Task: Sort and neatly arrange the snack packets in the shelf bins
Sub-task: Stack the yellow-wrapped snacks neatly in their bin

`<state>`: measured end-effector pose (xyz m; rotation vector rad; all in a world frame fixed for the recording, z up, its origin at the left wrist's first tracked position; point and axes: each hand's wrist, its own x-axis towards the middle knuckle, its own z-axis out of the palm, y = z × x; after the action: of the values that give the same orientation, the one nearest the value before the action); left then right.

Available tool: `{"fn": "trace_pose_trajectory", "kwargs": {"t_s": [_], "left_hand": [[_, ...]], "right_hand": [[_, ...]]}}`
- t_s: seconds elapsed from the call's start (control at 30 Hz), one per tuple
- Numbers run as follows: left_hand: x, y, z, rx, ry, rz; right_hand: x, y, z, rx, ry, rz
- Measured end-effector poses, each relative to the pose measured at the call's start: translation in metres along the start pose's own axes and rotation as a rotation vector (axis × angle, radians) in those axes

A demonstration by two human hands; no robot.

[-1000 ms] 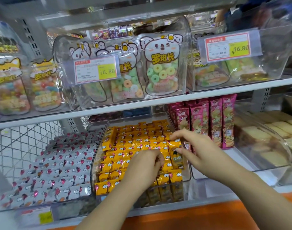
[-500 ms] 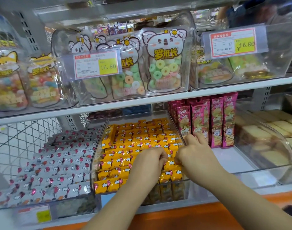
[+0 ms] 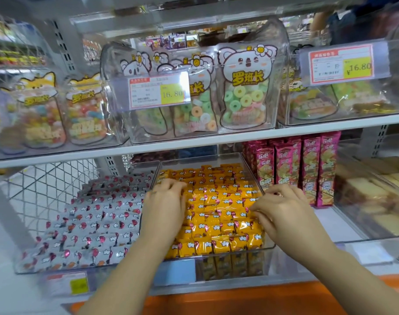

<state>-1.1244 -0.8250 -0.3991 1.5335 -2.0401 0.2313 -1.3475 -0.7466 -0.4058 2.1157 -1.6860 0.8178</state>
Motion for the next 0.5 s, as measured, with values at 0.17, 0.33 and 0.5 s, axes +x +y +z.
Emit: {"fn": "trace_pose_trajectory", "kwargs": {"t_s": [0.17, 0.33, 0.5], "left_hand": [[0.010, -0.020, 0.006, 0.414, -0.193, -0.150], [0.011, -0.019, 0.011, 0.469, -0.173, -0.045], [0.016, -0.010, 0.012, 0.388, -0.172, -0.035]], "right_hand": [[-0.001, -0.004, 0.011, 0.048, -0.051, -0.055], [-0.001, 0.000, 0.013, 0.147, -0.162, -0.055], [0.002, 0.012, 0.004, 0.135, -0.315, -0.075]]}}
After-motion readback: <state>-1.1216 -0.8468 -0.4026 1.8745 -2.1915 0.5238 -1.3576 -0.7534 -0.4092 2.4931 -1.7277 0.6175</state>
